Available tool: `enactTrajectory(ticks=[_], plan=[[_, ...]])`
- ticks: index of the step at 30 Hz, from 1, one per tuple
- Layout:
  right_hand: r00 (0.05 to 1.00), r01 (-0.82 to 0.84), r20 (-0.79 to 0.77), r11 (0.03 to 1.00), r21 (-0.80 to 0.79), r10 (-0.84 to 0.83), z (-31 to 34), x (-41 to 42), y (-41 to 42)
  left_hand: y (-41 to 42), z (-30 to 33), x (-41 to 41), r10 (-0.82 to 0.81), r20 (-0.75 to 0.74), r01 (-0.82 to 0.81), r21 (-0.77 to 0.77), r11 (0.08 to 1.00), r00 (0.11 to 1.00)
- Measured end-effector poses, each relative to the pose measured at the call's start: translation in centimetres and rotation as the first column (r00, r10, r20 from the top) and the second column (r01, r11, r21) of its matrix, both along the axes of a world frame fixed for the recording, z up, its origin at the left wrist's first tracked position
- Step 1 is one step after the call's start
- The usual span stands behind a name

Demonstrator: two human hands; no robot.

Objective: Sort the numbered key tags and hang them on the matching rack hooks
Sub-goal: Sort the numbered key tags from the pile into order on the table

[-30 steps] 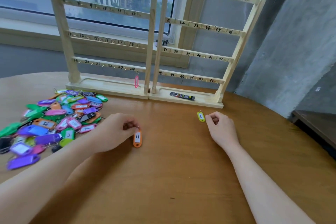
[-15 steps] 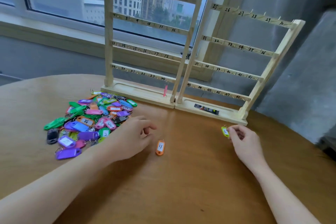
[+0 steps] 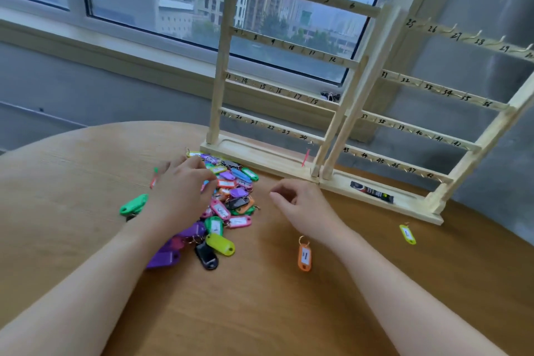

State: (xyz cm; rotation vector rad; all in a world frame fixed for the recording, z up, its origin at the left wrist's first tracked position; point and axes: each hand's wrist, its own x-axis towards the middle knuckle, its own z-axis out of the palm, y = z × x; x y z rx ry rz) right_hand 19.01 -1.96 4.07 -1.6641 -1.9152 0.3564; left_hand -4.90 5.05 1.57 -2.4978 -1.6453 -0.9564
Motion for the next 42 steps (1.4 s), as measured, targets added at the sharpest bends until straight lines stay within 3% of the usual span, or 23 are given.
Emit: enactTrajectory(ticks=[10, 14, 20, 32, 35, 38, 42], plan=[[0.983, -0.047, 0.17, 0.991, -0.127, 0.068, -0.6, -3.5, 5.1, 1.6, -1.5, 1.5, 0.053, -0.087, -0.06, -0.081, 0.995, 0.995], [0.982, -0.034, 0.179, 0.989, -0.147, 0.06, -0.8, -3.3, 5.9, 1.8, -2.4, 1.4, 0.042, -0.118, -0.044, -0.012, 0.999, 0.992], [0.975, -0.017, 0.218, 0.987, -0.161, 0.053, -0.9, -3.9, 6.8, 2.0, -2.6, 1.1, 0.069, -0.036, -0.068, 0.038, 0.997, 0.997], [0.967, 0.011, 0.256, 0.997, -0.073, 0.008, -0.5, -4.9, 7.5, 1.7, -1.9, 0.8, 0.092, 0.06, -0.084, -0.111, 0.99, 0.994], [0.983, 0.021, 0.181, 0.999, -0.029, -0.015, -0.4, -4.7, 7.1, 1.4, -1.6, 0.6, 0.073, 0.143, -0.055, -0.125, 0.991, 0.987], [0.996, 0.036, -0.073, 0.995, -0.093, -0.043, -0.2, -4.2, 6.6, 1.4, -1.5, 0.4, 0.046, 0.265, -0.009, -0.14, 0.99, 0.963], [0.909, 0.016, -0.399, 0.965, -0.263, -0.124, 0.2, -3.7, 5.4, 1.6, -1.6, 0.3, 0.037, 0.375, 0.028, -0.164, 0.986, 0.926]])
